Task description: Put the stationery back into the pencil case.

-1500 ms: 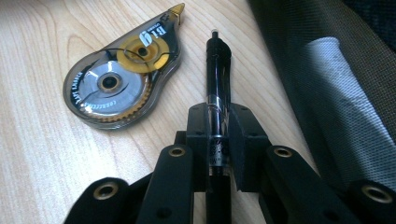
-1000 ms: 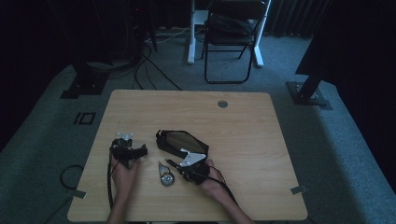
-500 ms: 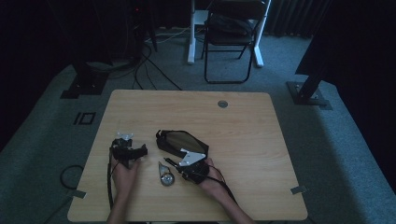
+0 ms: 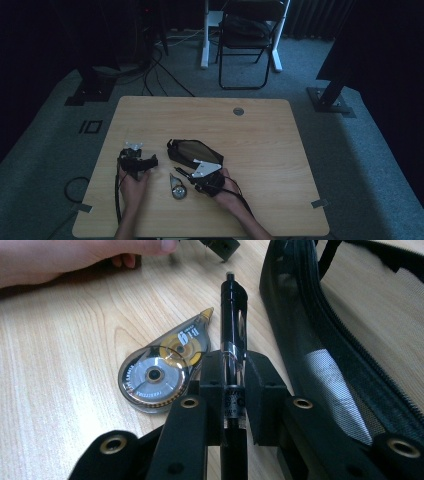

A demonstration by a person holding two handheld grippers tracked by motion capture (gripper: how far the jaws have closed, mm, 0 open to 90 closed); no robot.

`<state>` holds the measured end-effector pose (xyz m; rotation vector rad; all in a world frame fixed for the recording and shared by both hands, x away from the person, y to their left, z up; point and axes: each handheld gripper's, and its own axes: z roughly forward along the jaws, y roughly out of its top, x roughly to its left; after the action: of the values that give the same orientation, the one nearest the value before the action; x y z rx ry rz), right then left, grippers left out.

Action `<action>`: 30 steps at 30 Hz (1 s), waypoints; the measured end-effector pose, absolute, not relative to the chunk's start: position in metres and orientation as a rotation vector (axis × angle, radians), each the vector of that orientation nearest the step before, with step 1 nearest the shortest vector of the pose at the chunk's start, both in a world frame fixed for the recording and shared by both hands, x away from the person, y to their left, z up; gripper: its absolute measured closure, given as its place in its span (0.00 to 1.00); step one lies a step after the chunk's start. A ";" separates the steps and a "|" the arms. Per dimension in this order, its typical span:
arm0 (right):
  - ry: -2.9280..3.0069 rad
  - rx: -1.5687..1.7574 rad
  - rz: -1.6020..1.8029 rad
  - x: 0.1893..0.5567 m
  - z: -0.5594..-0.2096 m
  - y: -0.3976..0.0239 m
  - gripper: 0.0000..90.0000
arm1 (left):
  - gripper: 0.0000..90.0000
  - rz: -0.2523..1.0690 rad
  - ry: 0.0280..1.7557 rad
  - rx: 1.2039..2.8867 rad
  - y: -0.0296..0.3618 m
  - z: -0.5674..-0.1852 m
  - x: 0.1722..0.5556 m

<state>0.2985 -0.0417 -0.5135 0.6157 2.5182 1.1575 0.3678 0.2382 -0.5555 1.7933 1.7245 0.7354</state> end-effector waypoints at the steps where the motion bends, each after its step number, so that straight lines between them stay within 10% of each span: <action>1: 2.517 0.613 1.158 0.298 -0.512 -0.042 0.88 | 0.09 0.736 1.725 1.794 0.238 -0.556 0.368; 30: 2.470 0.592 1.231 0.294 -0.490 -0.045 0.88 | 0.09 0.736 1.725 1.793 0.238 -0.556 0.368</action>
<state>0.2939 -0.0449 -0.4898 0.5916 2.4704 1.2310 0.3677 0.2382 -0.5555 1.7933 1.7247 0.7358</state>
